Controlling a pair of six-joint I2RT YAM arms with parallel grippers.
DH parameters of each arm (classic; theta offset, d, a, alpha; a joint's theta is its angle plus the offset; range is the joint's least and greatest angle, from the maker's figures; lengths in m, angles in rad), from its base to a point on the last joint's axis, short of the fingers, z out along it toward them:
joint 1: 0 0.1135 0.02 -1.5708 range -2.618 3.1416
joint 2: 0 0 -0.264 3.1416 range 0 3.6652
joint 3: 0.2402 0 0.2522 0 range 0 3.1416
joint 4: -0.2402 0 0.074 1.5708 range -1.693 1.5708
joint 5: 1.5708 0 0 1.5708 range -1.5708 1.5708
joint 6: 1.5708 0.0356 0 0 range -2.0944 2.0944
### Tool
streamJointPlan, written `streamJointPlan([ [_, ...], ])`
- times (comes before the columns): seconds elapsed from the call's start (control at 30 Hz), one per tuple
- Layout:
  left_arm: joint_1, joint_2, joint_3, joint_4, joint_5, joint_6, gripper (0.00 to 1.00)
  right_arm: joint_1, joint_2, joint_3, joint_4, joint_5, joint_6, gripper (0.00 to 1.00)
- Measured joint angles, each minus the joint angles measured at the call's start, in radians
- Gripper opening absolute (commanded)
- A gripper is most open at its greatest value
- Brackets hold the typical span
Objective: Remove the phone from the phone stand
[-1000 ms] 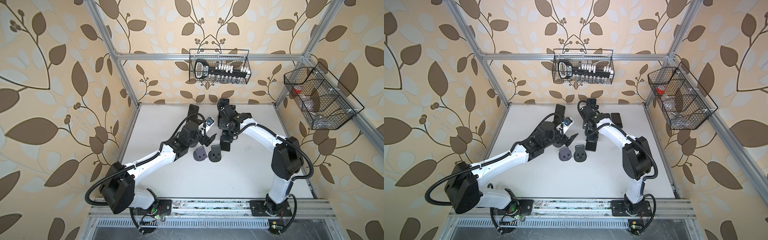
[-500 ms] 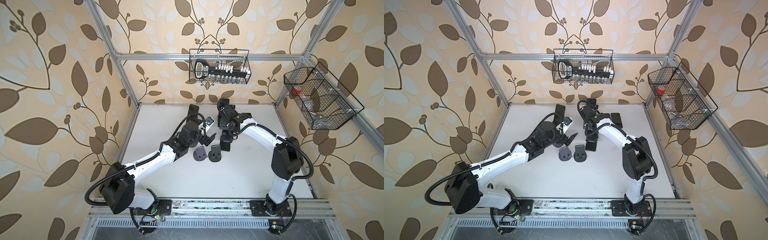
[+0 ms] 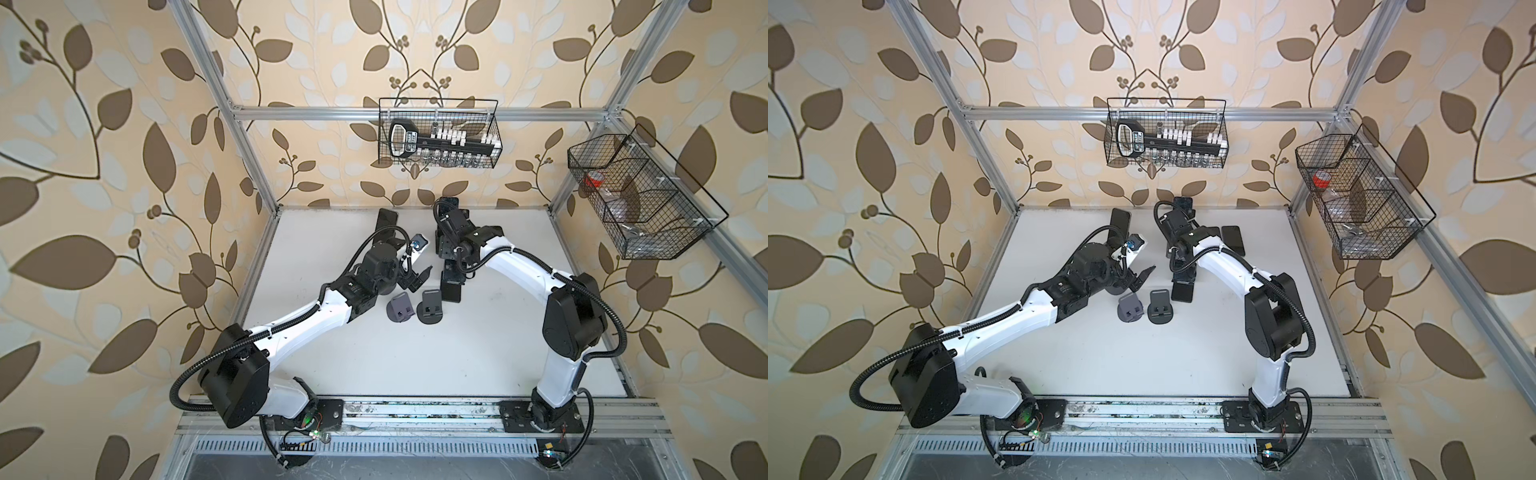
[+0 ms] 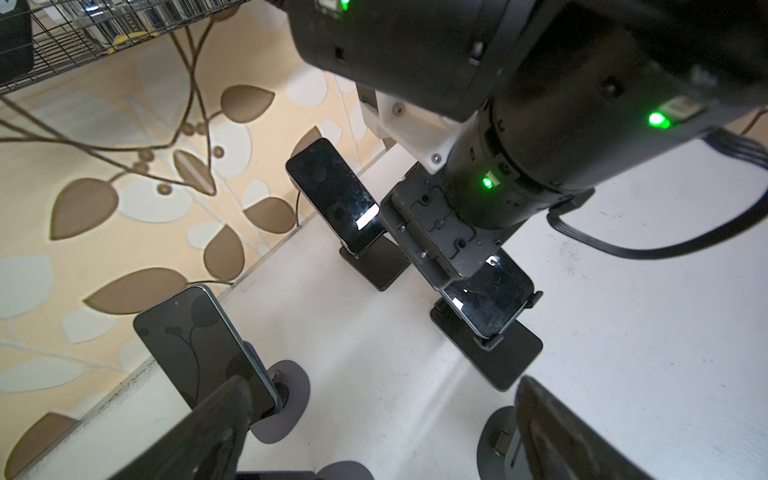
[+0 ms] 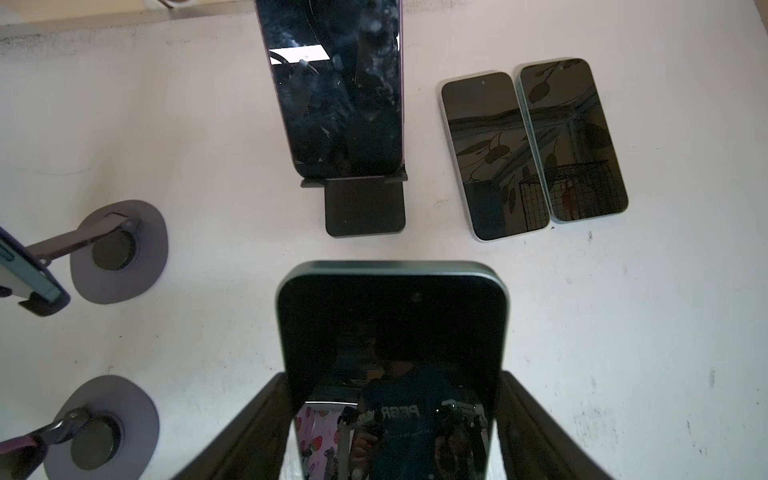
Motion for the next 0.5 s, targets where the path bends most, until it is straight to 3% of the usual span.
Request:
streamJointPlan([
  [0.13, 0.000, 0.000, 0.000, 0.000, 0.000, 0.000, 0.99, -0.002, 0.000, 0.000, 0.014, 0.000, -0.009, 0.91],
  [0.5, -0.001, -0.003, 0.000, 0.000, -0.001, 0.000, 0.99, -0.012, 0.008, 0.002, 0.025, 0.000, -0.021, 0.89],
])
